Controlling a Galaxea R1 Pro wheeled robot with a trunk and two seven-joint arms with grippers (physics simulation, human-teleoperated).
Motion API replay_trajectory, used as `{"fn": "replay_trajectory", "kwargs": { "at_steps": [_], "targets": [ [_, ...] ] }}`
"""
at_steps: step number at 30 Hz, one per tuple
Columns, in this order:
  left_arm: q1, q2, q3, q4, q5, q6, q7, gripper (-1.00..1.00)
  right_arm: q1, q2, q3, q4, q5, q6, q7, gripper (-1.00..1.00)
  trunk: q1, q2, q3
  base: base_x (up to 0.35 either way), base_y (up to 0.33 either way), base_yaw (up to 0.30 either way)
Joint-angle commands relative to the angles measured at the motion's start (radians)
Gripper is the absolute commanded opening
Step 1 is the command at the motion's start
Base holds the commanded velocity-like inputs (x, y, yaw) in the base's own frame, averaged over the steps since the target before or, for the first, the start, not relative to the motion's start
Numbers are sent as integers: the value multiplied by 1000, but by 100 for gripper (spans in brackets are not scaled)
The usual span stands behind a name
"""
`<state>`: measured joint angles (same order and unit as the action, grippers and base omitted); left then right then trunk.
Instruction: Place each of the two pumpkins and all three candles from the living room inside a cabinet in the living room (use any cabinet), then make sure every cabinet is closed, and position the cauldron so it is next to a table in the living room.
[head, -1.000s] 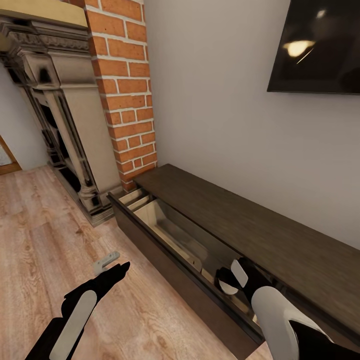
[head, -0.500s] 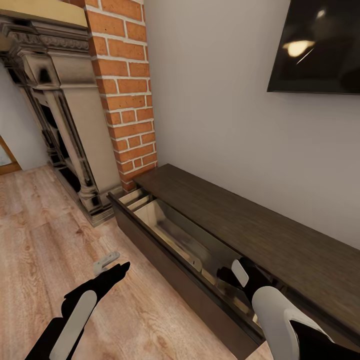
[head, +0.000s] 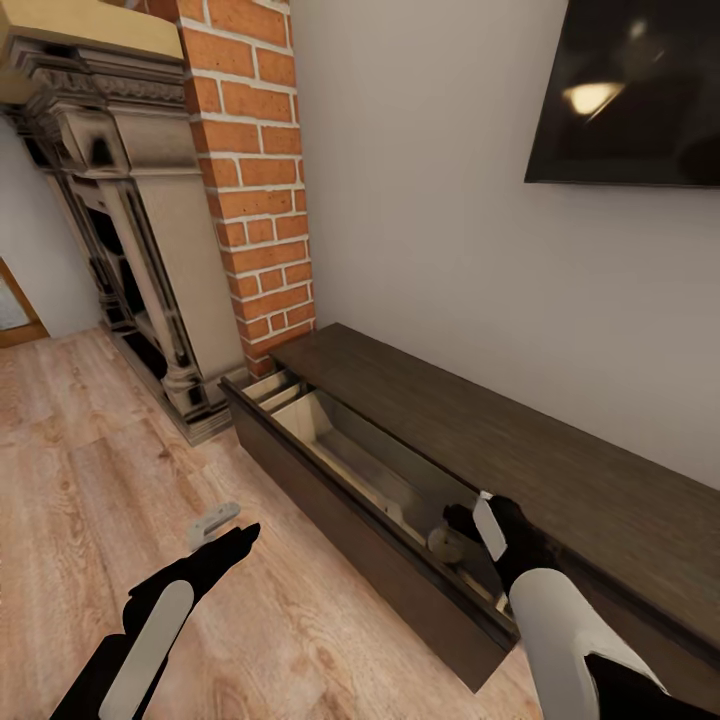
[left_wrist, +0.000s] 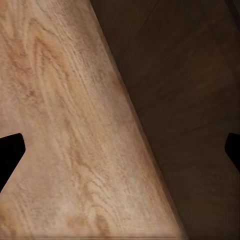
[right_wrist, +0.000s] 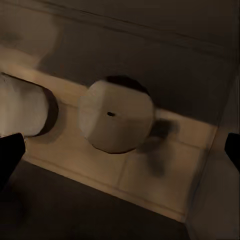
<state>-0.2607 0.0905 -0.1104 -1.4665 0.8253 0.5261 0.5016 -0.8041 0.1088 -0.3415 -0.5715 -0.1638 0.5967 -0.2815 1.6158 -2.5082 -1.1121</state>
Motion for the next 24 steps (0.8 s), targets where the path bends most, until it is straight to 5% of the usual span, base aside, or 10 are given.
{"fn": "replay_trajectory", "kwargs": {
  "at_steps": [1, 8, 13, 22, 24],
  "targets": [
    [0, 0, 0, 0, 0, 0, 0, 100, 4, 0, 1, -35, 0, 11, 5, 100, 0, 0, 0, -22, 0, 0],
    [0, 0, 0, 0, 0, 0, 0, 100, 72, -2, 25, -270, 2, 94, 173, 100, 0, 0, 0, -5, 0, 0],
    [0, 0, 0, 1, 0, 0, 0, 100, 154, -1, 118, -445, 2, 152, 187, 100, 0, 0, 0, 0, 0, 0],
    [0, -1, -20, 9, 0, -5, -5, 100, 392, -11, 257, -989, 1, 173, 202, 100, 0, 0, 0, -22, -4, 0],
    [0, -1, -27, 9, 1, -10, -5, 100, 412, -15, 274, -1043, 4, 285, 239, 100, 0, 0, 0, -311, -11, 0]
  ]
}}
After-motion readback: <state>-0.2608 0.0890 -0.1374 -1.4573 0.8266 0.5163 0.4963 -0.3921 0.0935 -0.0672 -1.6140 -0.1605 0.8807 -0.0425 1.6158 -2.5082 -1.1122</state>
